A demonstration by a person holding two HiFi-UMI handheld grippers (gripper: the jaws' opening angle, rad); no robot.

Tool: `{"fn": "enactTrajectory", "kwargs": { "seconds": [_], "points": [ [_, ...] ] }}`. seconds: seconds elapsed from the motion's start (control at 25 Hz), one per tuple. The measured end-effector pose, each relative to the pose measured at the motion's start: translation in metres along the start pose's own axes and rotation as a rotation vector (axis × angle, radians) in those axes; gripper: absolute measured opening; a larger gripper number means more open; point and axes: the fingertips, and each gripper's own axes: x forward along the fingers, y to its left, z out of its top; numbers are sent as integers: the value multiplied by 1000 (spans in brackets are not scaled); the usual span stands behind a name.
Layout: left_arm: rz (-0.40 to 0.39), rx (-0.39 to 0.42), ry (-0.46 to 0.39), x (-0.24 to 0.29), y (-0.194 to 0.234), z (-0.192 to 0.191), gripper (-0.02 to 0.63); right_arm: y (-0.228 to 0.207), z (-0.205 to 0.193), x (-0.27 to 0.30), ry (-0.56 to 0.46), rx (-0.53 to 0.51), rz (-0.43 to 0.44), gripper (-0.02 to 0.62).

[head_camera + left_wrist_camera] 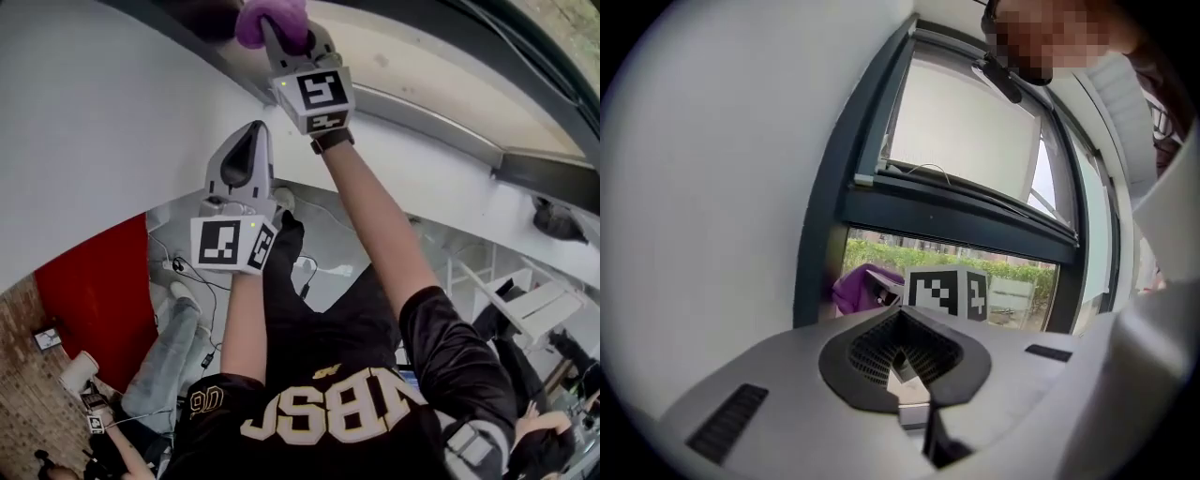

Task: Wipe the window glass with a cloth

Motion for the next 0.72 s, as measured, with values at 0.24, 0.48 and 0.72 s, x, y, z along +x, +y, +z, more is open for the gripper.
{"fn": "enactTrajectory", "kwargs": {
  "seconds": [0.24, 0.48, 0.72],
  "points": [
    [-145, -25, 4, 41, -90, -17, 18, -79, 3, -90, -5, 41, -83, 35],
    [-323, -56, 32, 86, -243, -72, 19, -230, 7, -254, -21, 44, -279, 35],
    [-416, -120, 57, 113, -361, -115, 18, -381, 31, -428, -149, 157, -599, 35]
  ]
}}
